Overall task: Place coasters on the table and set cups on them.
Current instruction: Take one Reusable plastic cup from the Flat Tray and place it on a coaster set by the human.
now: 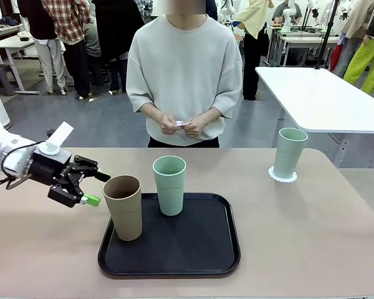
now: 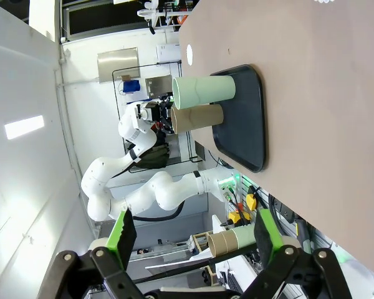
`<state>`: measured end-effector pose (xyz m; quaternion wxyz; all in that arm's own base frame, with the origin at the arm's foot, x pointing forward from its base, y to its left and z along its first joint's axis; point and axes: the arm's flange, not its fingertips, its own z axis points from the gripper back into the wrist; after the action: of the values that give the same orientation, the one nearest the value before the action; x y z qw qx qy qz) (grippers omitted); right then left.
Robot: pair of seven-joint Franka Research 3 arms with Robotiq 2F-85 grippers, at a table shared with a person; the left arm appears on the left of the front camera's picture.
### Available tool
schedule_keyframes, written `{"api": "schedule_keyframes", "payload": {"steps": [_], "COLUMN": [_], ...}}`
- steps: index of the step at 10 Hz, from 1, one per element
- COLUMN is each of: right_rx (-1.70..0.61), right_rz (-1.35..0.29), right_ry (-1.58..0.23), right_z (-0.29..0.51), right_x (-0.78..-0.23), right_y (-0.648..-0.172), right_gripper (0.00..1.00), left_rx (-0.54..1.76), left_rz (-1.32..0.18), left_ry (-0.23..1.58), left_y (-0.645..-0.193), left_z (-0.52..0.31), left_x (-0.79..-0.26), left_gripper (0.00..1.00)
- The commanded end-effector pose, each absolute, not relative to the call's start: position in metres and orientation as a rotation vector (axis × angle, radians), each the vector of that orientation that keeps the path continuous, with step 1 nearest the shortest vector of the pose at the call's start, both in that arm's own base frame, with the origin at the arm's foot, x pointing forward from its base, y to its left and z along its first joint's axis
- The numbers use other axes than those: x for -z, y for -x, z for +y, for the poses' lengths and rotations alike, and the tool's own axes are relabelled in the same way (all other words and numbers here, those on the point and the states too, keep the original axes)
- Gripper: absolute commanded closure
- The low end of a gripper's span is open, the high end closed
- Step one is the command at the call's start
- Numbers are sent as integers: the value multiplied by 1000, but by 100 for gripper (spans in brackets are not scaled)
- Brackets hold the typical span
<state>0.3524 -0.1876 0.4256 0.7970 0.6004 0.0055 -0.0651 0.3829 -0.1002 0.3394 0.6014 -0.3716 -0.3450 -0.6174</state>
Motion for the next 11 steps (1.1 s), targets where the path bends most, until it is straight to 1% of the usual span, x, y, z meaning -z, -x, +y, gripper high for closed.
{"api": "schedule_keyframes", "payload": {"steps": [1,4,5,6,10,11], "right_rx": [138,138,138,138,138,138], "right_rz": [12,12,12,12,12,12], "right_ry": [-1298,-1298,-1298,-1298,-1298,-1298], "right_z": [-188,-188,-188,-188,-188,-188], "right_x": [-426,-426,-426,-426,-426,-426], "right_y": [-352,-352,-352,-352,-352,-352], "right_gripper": [0,0,0,0,0,0], "left_rx": [1459,1458,1360,1428,1414,1446], "left_rz": [-792,-789,-799,-777,-780,-785], "left_ry": [838,858,846,858,861,859], "left_y": [-384,-385,-386,-383,-384,-387], "left_z": [-95,-96,-101,-97,-98,-94], "left_x": [-332,-329,-328,-333,-332,-325], "left_gripper": [0,0,0,0,0,0]}}
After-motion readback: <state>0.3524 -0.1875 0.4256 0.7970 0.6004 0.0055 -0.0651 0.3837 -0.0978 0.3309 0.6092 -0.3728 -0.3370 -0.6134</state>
